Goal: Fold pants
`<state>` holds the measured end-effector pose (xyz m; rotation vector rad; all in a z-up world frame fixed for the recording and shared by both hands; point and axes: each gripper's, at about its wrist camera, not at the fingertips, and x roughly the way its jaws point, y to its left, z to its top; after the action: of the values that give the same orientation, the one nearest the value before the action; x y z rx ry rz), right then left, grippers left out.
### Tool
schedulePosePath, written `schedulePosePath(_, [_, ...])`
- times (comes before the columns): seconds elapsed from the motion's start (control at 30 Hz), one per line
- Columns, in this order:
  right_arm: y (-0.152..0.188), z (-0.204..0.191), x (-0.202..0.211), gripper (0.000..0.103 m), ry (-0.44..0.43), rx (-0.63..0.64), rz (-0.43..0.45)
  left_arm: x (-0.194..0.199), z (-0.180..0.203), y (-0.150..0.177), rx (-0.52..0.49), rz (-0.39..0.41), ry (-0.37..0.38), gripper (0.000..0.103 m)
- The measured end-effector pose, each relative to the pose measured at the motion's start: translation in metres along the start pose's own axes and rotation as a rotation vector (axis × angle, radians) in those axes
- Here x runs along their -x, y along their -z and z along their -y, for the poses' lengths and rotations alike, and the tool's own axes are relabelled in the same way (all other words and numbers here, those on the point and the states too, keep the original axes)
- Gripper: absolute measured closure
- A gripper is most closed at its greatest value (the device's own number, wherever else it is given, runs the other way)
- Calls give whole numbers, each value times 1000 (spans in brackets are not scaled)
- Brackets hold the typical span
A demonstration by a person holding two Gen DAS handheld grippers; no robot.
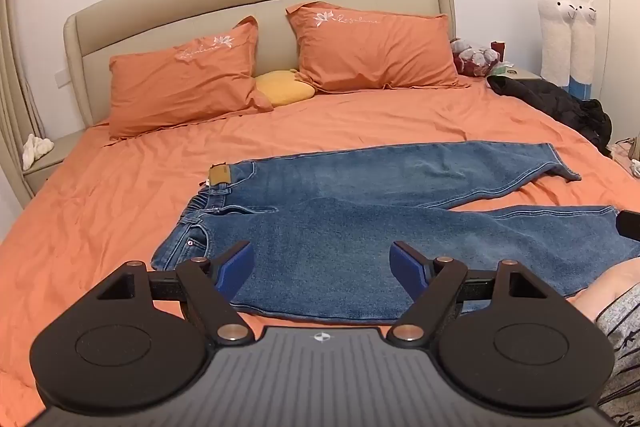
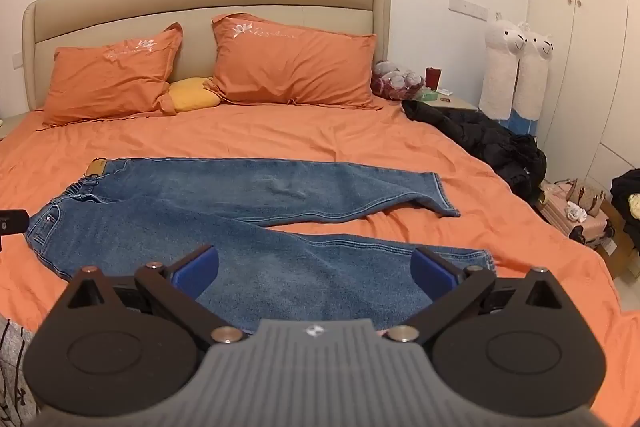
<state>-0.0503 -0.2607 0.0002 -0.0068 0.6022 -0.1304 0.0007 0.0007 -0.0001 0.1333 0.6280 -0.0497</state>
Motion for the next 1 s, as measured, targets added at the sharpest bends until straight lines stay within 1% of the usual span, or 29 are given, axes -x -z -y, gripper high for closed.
schedulePosePath(0.03, [0, 0, 2, 5, -4, -5, -4, -1, -1, 0, 2, -2, 1, 13])
schedulePosePath(0.07, [0, 1, -1, 5, -3, -17, -29, 0, 0, 0, -10, 5, -6, 13])
schedulePosePath(0.2, [0, -2, 8, 5, 2, -17, -27, -1, 0, 0, -11, 8, -3, 13])
schedulePosePath(0.23, [-3, 2, 2, 5, 4, -39, -41, -1, 1, 0, -12, 8, -2, 13])
schedulePosePath(0.3, [-1, 6, 6, 5, 1, -39, -38, -2, 3, 0, -8, 5, -1, 13])
schedulePosePath(1.0, [2, -1, -1, 5, -9, -44, -77, -5, 3, 7, -1, 6, 1, 13])
